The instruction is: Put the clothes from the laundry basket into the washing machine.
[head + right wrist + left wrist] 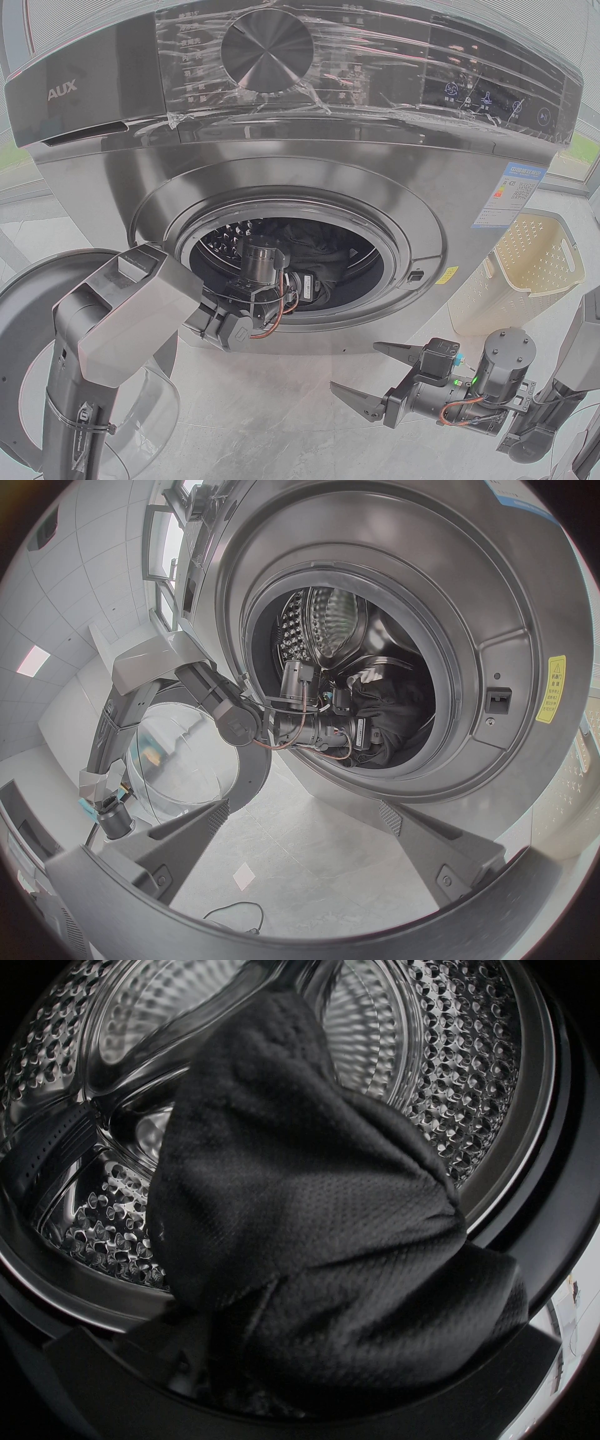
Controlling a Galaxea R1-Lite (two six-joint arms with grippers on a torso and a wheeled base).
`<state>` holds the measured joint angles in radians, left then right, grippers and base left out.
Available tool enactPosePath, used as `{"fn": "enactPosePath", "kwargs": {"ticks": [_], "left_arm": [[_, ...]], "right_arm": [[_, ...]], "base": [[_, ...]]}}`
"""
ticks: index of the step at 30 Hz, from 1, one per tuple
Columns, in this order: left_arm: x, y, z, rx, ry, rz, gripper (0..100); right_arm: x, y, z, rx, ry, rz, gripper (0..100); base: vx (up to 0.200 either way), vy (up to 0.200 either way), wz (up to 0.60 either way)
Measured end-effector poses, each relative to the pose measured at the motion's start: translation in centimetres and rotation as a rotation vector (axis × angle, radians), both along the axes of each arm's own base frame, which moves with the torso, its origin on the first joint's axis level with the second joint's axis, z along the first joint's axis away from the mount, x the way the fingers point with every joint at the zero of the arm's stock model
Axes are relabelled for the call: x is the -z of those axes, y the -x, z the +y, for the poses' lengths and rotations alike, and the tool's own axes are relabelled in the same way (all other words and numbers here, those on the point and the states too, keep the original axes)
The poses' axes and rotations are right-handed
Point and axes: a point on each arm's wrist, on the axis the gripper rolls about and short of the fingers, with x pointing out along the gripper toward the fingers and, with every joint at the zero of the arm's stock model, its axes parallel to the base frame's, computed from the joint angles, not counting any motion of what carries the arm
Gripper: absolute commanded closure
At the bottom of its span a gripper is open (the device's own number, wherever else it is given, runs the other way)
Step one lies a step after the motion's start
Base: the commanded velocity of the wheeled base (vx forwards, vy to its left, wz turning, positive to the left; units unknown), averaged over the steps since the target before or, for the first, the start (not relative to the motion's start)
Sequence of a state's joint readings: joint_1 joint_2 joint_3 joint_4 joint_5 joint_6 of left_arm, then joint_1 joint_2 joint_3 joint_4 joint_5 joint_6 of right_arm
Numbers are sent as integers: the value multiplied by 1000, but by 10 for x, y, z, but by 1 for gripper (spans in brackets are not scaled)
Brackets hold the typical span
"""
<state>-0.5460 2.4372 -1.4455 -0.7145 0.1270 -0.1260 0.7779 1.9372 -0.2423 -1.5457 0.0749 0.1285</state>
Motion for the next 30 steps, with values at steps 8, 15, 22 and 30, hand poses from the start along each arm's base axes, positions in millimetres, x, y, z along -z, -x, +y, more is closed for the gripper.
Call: {"fn": "enactPosePath", "kwargs": {"ticks": [8, 15, 22, 30], "left_arm": [[-13, -17, -1, -31, 49, -57, 100], [-46, -40, -1, -97, 160, -187, 100], [-66, -63, 1, -159, 247, -306, 100], [-49, -72, 3, -183, 255, -294, 0]], "right_arm": [[0, 0, 0, 0, 0, 1, 0], [0, 0, 1, -1, -1, -1, 0], [1, 0, 1, -3, 1, 1, 0], [1, 0, 2, -4, 2, 2, 0]], "base": [[0, 0, 0], [0, 0, 0], [0, 0, 0], [0, 0, 0]]}}
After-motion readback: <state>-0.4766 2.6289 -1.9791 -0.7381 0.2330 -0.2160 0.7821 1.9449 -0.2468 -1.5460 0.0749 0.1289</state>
